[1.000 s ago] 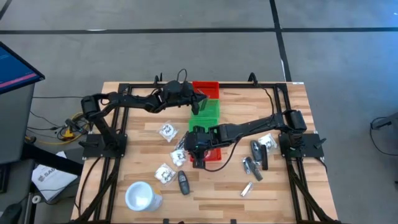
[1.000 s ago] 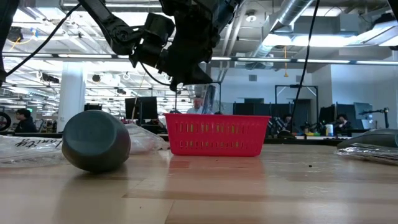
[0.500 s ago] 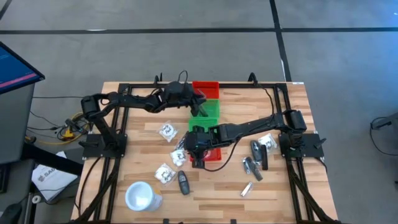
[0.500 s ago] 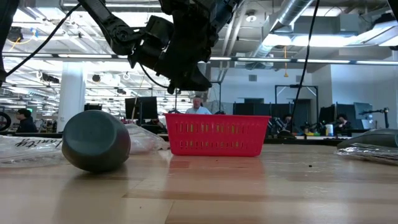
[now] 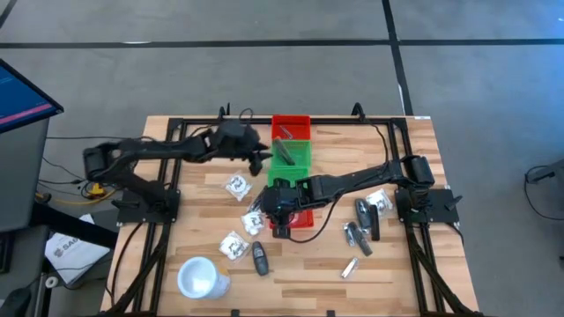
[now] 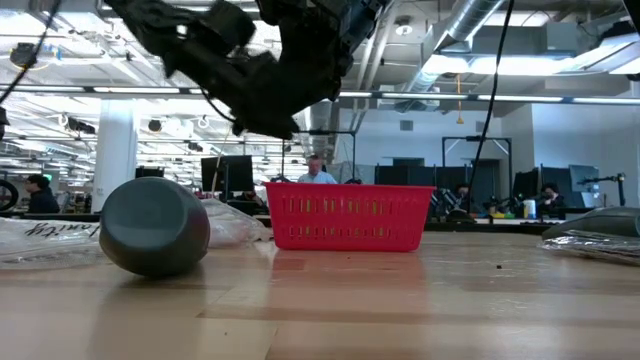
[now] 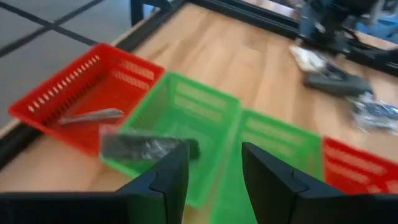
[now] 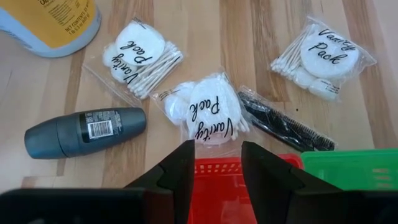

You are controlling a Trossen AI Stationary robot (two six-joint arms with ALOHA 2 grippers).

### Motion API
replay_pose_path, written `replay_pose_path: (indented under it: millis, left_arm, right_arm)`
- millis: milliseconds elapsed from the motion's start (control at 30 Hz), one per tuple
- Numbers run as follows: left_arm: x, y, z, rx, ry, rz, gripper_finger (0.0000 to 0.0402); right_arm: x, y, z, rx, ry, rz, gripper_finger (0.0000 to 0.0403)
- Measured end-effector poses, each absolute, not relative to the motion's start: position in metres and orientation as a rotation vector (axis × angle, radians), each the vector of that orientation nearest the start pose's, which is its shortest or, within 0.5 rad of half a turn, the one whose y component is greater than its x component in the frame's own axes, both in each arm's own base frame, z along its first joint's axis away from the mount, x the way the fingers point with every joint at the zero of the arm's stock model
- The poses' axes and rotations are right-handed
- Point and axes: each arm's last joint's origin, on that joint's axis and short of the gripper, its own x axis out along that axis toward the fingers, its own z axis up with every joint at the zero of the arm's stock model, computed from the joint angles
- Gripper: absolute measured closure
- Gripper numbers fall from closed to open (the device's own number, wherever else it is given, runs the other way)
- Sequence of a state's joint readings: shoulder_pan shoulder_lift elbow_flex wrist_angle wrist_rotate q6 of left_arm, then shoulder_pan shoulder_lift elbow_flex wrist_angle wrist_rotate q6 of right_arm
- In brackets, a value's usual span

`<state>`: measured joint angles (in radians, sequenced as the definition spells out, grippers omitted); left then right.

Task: Pick & Place Travel size toiletries
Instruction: Put the white cotton pack into the bottom green bin

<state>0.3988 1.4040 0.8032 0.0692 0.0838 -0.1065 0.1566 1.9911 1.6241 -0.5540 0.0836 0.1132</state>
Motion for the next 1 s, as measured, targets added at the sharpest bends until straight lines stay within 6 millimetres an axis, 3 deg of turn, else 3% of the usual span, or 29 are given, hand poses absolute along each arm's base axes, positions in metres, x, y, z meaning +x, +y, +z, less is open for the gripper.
replay_pose_path:
  millis: [200, 500, 700, 1000]
  left_arm:
    - [0.233, 0.087, 0.213, -0.275, 0.504, 0.317, 0.0262]
    - [0.189, 0.07, 0.181, -0.411, 0.519, 0.367, 0.0262]
    - [0.177, 0.067, 0.163, -0.451, 0.563, 0.434, 0.0262]
    - [0.171, 0.07, 0.154, -0.449, 0.631, 0.52, 0.0262]
  right_arm:
    - [0.43, 0.066, 0.235, 0.003, 0.93, 0.01, 0.0281]
    - [0.429, 0.068, 0.233, 0.024, 0.943, 0.002, 0.0281]
    - [0.423, 0.075, 0.223, 0.015, 0.974, -0.025, 0.0281]
    - [0.416, 0.091, 0.22, -0.059, 0.981, -0.163, 0.0281]
